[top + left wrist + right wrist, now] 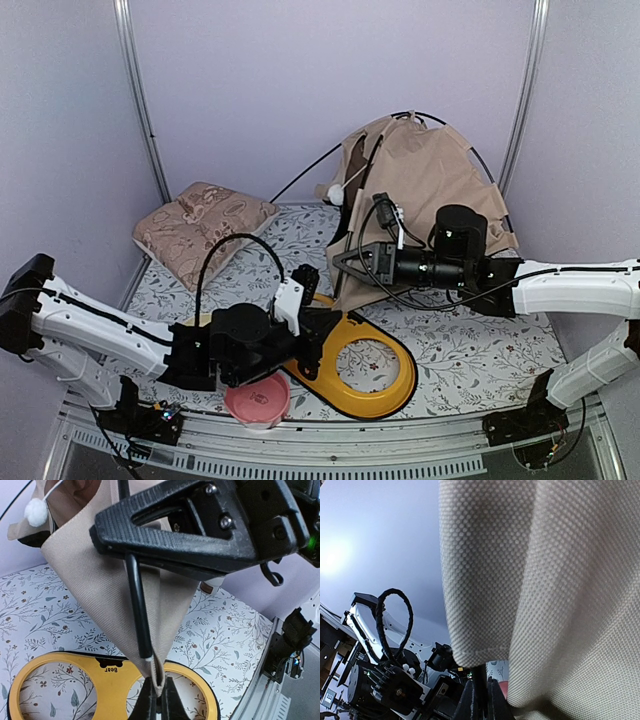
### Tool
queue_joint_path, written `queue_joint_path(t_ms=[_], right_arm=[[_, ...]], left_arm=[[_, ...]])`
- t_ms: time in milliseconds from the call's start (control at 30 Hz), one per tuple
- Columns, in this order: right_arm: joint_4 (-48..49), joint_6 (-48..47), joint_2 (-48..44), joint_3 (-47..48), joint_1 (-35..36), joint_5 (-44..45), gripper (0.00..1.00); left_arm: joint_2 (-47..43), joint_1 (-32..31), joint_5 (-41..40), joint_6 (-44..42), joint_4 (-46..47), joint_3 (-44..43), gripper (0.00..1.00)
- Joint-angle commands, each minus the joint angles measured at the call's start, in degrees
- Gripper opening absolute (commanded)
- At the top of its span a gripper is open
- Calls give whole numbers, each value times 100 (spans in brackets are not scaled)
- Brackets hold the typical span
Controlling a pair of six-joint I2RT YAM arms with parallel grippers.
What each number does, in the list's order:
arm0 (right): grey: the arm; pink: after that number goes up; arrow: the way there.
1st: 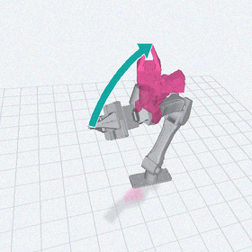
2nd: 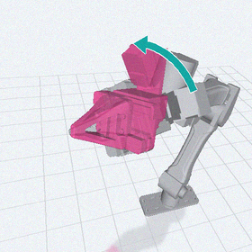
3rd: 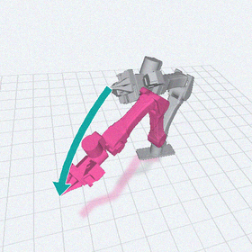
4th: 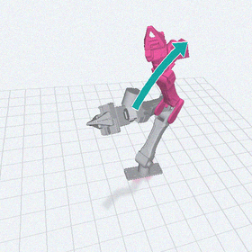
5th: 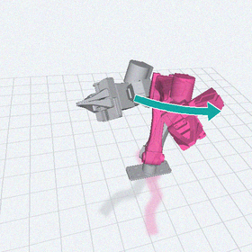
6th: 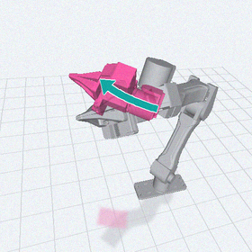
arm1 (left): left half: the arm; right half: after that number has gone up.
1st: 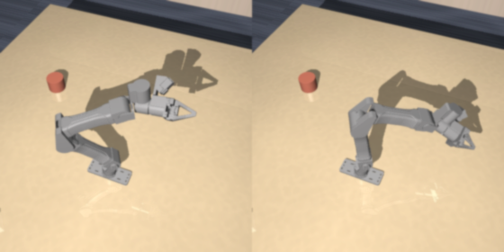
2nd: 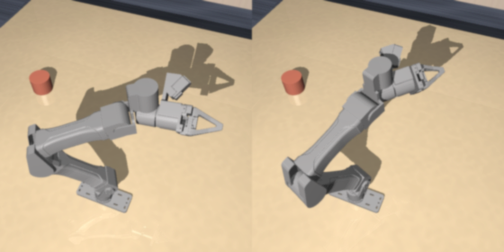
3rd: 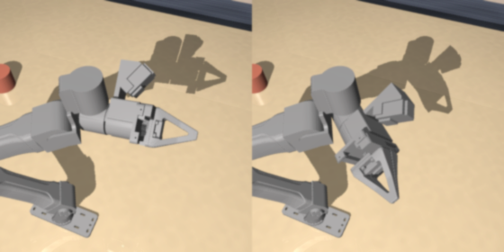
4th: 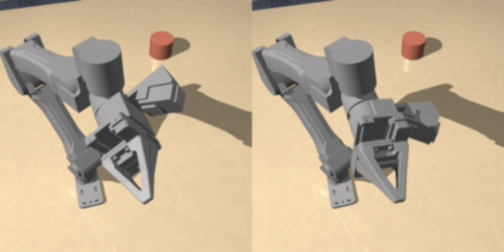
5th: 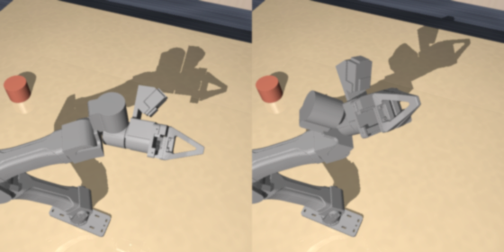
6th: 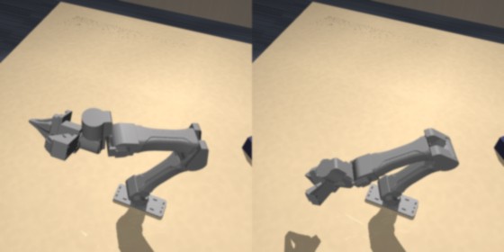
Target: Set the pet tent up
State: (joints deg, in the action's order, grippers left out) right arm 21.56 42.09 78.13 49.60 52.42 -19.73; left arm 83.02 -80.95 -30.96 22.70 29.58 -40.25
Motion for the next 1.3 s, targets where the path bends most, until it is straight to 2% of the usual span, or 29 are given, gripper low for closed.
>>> queue_joint_path(t_ms=[0,600,1267], right_arm=[[833,-11,-12,64,-540,1089,0],[778,-14,-48,-14,-547,891,0],[704,11,184,23,-541,846,0]], left_arm=[[-147,-193,863,2,-929,111,0],[-269,241,1328,355,-763,306,0],[-401,313,1439,29,-942,101,0]])
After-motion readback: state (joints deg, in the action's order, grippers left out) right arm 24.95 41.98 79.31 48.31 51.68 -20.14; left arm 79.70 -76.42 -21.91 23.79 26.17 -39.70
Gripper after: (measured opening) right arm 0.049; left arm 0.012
